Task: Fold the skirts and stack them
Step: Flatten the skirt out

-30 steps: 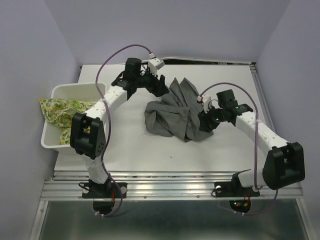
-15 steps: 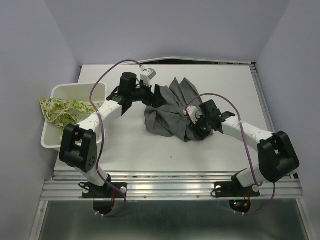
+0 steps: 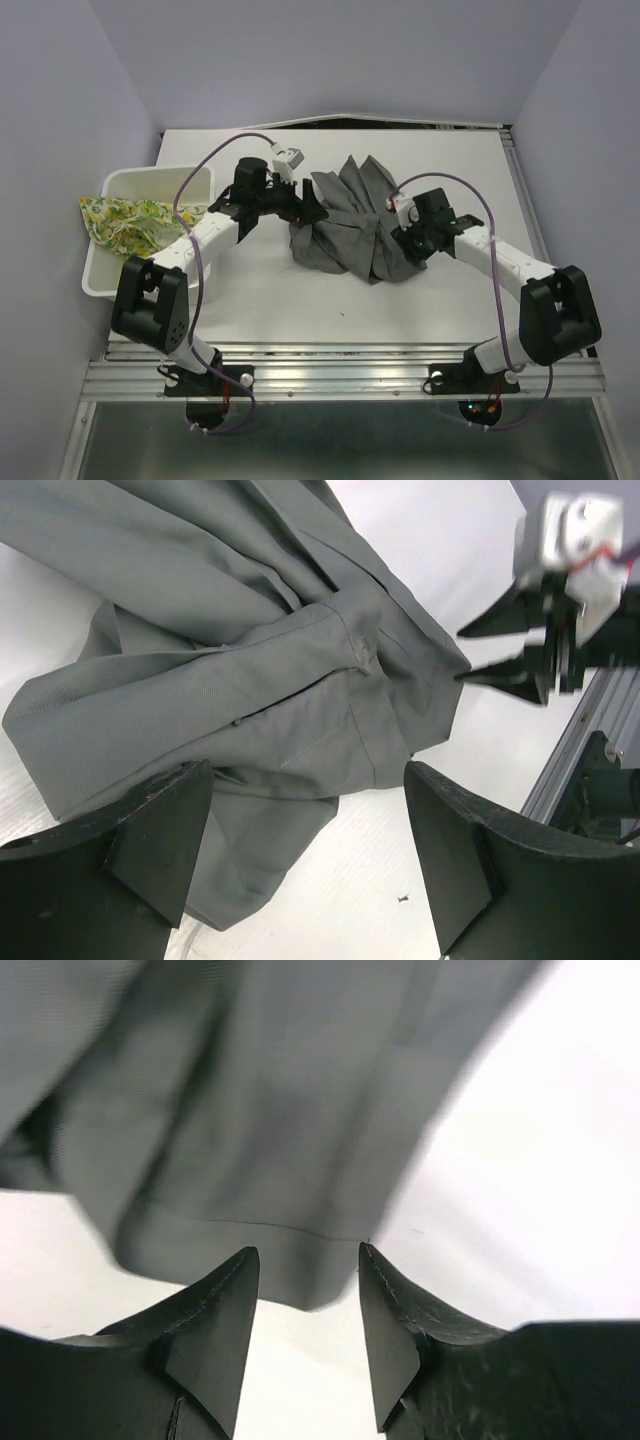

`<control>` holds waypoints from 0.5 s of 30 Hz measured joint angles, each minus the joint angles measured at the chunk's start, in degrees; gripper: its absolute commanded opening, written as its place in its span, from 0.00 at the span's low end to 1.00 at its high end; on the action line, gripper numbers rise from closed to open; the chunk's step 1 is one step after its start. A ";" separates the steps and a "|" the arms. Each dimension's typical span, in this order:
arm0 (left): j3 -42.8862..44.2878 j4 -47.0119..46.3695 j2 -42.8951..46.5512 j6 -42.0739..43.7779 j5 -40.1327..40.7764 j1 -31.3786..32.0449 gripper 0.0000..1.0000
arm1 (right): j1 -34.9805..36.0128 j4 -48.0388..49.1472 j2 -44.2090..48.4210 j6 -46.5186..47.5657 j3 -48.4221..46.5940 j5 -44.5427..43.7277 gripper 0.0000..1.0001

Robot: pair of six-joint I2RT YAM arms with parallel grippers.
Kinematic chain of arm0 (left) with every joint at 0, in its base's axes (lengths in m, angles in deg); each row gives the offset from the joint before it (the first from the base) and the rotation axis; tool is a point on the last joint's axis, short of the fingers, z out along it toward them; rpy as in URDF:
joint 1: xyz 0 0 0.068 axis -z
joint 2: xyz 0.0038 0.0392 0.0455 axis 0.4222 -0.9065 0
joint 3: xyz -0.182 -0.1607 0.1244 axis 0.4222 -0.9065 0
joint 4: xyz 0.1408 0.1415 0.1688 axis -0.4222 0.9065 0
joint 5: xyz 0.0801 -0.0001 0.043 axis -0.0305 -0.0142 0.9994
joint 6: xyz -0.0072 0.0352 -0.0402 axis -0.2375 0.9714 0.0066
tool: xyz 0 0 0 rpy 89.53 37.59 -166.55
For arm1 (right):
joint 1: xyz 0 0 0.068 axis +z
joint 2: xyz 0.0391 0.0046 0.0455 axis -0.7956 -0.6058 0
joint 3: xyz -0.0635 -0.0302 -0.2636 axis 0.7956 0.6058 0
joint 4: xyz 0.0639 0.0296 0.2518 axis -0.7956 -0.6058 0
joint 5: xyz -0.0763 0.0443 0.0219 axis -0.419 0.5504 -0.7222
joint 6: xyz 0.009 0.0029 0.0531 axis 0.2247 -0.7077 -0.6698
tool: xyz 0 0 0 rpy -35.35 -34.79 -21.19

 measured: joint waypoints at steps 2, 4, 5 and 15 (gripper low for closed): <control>-1.09 -0.17 1.03 -0.02 0.28 0.04 0.88 | -3.19 -0.66 0.00 -1.07 -1.60 -0.61 0.50; -1.49 -0.33 1.40 -0.04 0.44 0.11 0.88 | -5.16 -0.79 0.00 -1.79 -2.12 -1.53 0.50; -1.60 -0.55 1.44 -0.04 0.52 0.11 0.88 | -5.77 -1.03 -0.02 -2.29 -2.12 -1.77 0.50; -1.99 -1.01 1.66 0.81 2.01 0.15 0.89 | -5.81 -3.54 -5.25 -4.98 -2.12 1.81 0.39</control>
